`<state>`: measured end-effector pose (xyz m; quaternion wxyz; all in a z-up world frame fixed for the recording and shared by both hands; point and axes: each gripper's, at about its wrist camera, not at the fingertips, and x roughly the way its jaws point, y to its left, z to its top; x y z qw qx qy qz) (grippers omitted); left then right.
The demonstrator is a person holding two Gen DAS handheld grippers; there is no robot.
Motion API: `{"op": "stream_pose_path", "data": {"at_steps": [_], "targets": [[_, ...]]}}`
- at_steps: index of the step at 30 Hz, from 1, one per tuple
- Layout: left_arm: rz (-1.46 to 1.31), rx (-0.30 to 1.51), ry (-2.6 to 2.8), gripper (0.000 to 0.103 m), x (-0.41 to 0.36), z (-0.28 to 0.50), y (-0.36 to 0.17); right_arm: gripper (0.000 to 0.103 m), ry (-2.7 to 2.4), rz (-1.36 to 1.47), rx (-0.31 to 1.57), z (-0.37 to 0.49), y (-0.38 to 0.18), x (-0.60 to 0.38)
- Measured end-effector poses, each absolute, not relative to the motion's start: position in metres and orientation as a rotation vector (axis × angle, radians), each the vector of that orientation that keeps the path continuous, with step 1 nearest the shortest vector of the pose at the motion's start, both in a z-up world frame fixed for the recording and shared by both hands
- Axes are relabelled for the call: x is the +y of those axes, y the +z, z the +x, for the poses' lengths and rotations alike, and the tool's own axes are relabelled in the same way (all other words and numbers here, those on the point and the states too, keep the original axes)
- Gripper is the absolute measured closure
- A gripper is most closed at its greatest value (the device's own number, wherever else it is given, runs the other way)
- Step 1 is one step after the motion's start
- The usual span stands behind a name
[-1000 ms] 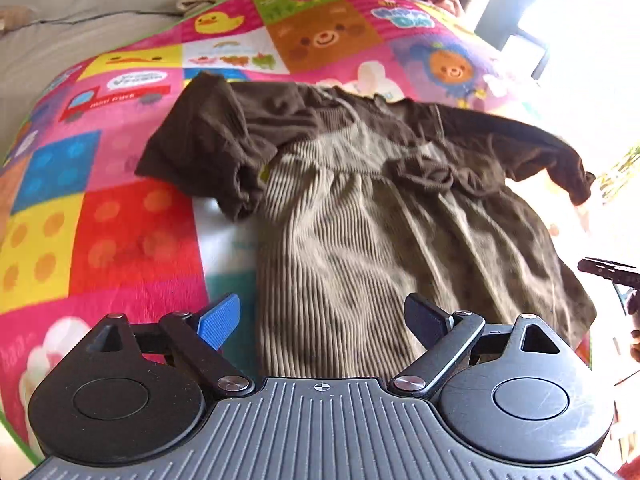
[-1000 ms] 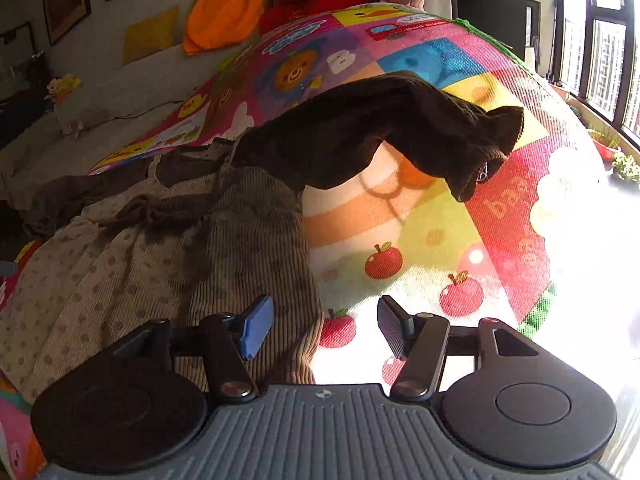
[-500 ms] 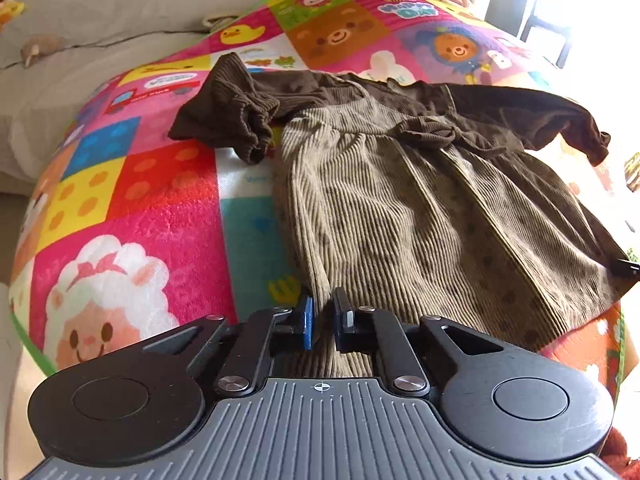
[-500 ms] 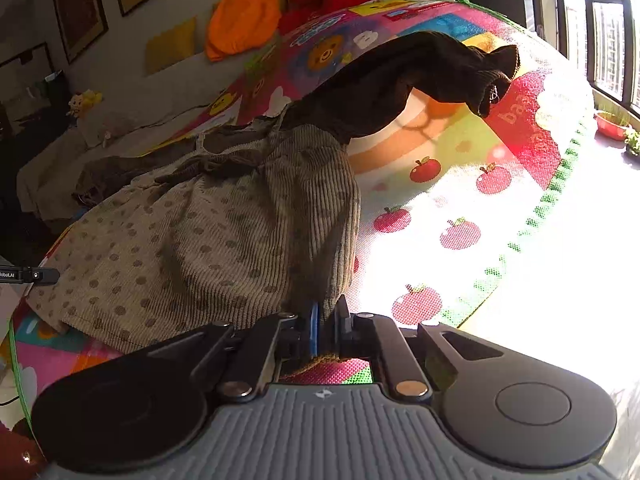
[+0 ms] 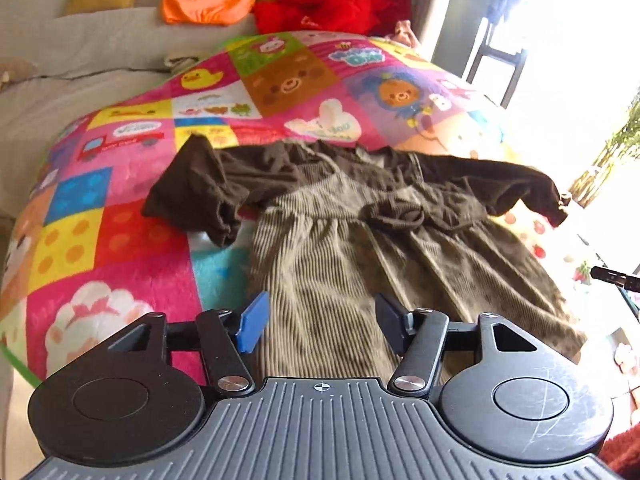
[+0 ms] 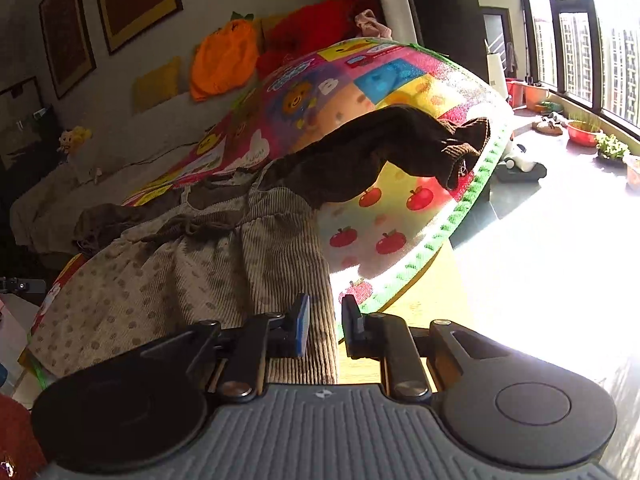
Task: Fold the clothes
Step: 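Lay the garment flat on the quilt and open both grippers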
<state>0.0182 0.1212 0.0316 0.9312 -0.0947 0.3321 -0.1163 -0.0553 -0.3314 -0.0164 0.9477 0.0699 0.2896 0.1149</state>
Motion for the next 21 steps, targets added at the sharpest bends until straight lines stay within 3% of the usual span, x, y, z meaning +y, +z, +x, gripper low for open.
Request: {"op": "stream_pose_path", "data": {"at_steps": [2,4,10,11,13,14,21], "targets": [[-0.236,0.644,-0.257,0.023,0.115,0.032,0.034,0.058,0.156,0.098,0.518,-0.041,-0.003,-0.340],[-0.291,0.616,-0.281,0.016,0.109,0.047,0.033,0.052,0.083,0.065,0.472,-0.018,0.005,-0.350],[-0.382,0.600,-0.336,0.005,0.075,0.091,-0.002,0.052,-0.058,0.217,0.461,0.067,-0.005,-0.391],[-0.368,0.615,-0.317,0.004,0.070,0.097,-0.010,0.055,-0.052,0.237,0.474,0.076,-0.009,-0.393],[-0.326,0.656,-0.272,0.001,0.063,0.104,-0.022,0.090,-0.034,0.239,0.503,0.092,-0.010,-0.390],[-0.305,0.676,-0.250,0.000,0.059,0.107,-0.028,0.097,-0.014,0.203,0.508,0.095,-0.006,-0.379],[-0.251,0.651,-0.257,0.000,0.055,0.099,-0.040,0.098,0.276,0.013,0.387,0.096,0.100,-0.267]]}}
